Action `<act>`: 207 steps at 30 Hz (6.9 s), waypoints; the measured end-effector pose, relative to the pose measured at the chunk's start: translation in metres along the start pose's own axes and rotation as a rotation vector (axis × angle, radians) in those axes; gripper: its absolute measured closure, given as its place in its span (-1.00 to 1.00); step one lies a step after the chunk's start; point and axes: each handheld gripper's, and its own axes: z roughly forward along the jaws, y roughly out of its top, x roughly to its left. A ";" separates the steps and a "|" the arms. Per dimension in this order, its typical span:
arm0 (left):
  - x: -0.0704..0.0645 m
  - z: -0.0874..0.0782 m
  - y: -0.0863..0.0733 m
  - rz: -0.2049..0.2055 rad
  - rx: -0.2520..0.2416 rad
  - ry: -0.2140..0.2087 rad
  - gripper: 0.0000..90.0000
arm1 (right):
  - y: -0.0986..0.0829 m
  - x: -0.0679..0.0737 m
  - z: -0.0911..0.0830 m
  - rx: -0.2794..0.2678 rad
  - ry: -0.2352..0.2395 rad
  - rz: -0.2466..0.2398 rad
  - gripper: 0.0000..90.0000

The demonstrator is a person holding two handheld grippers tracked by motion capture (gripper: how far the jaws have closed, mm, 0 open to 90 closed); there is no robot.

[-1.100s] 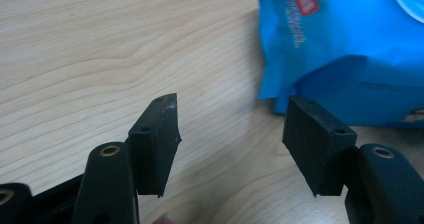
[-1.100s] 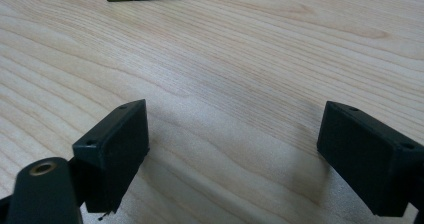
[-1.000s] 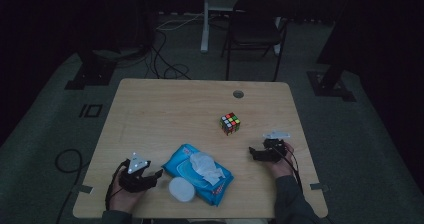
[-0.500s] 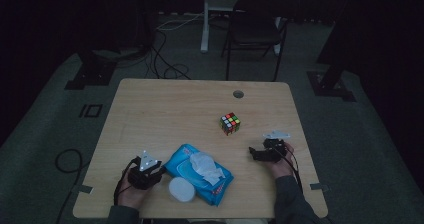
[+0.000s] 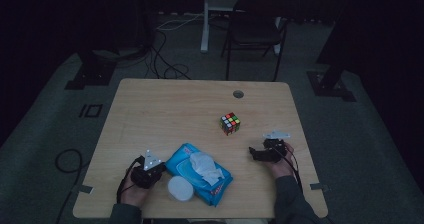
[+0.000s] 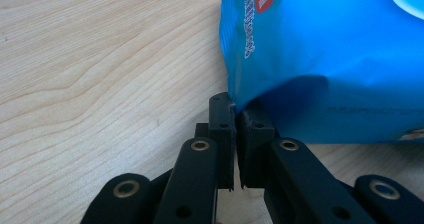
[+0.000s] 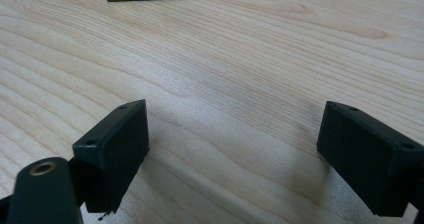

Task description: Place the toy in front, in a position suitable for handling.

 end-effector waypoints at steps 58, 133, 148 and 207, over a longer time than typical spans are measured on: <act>-0.011 -0.045 0.053 0.010 -0.157 -0.038 0.78 | 0.000 0.000 0.000 0.000 0.000 0.000 -0.71; -0.067 -0.038 0.036 0.104 -0.162 -0.104 0.61 | 0.006 0.008 -0.005 -0.001 0.000 0.039 -0.47; -0.088 0.023 0.024 0.119 -0.020 -0.094 0.92 | 0.045 0.044 -0.007 -0.098 0.080 -0.024 -0.59; -0.054 0.046 0.051 0.044 -0.032 -0.003 0.51 | 0.094 0.055 0.047 -0.045 0.137 -0.142 -0.25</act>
